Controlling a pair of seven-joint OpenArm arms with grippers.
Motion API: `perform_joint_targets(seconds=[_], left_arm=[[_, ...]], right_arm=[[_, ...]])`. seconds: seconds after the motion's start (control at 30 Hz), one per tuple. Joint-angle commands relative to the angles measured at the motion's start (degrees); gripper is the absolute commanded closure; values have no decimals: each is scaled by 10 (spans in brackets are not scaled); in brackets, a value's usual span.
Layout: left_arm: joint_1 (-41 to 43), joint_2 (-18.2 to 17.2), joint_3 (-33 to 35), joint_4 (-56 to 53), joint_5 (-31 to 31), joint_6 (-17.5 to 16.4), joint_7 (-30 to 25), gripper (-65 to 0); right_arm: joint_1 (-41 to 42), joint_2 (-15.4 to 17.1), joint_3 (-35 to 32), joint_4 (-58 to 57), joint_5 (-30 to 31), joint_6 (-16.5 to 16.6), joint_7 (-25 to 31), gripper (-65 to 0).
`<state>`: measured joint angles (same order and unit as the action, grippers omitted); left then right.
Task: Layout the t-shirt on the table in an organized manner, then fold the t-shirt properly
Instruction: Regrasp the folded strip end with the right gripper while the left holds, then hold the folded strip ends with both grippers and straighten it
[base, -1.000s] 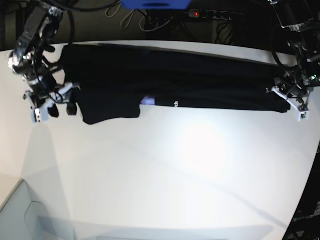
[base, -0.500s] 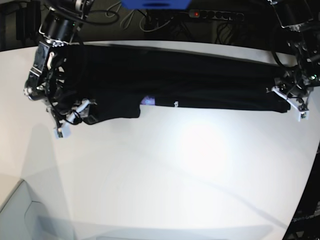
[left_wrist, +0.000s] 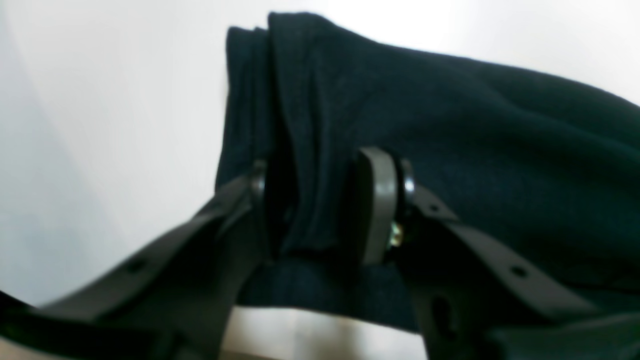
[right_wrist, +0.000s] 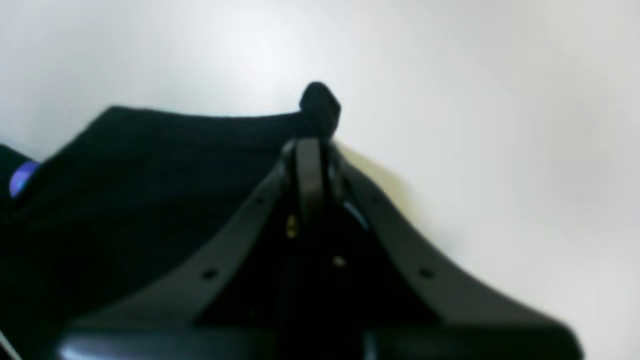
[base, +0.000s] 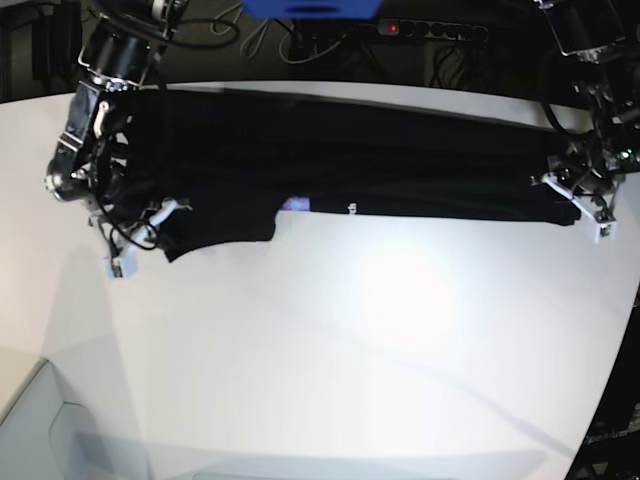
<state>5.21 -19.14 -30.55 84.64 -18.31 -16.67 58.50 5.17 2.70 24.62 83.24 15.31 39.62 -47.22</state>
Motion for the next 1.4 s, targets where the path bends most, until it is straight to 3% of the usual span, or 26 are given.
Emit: perform_joint_targets(seconds=[0.0, 0.33, 0.57, 0.93, 1.17, 1.27, 1.37], left_arm=[[-6, -10, -4, 10, -3, 2, -5, -230], [-6, -10, -4, 10, -3, 2, -5, -230], [-6, -14, -4, 9, -3, 1, -5, -230], [-6, -14, -3, 10, -3, 1, -5, -230], [-5, -14, -3, 10, -4, 0, 6, -230], [-6, -15, -3, 10, -6, 0, 31, -304], [-6, -16, -3, 16, -7, -10, 40, -494]], right_arm=[[7, 5, 1, 30, 14, 4, 16, 0], [-108, -15, 2, 223, 13, 4, 11, 0], [-179, -15, 5, 228, 13, 4, 17, 0], [-188, -33, 93, 227, 13, 4, 13, 0], [-193, -82, 126, 221, 13, 4, 17, 0], [-183, -86, 138, 207, 13, 4, 17, 0], [-177, -87, 148, 198, 13, 4, 17, -2]])
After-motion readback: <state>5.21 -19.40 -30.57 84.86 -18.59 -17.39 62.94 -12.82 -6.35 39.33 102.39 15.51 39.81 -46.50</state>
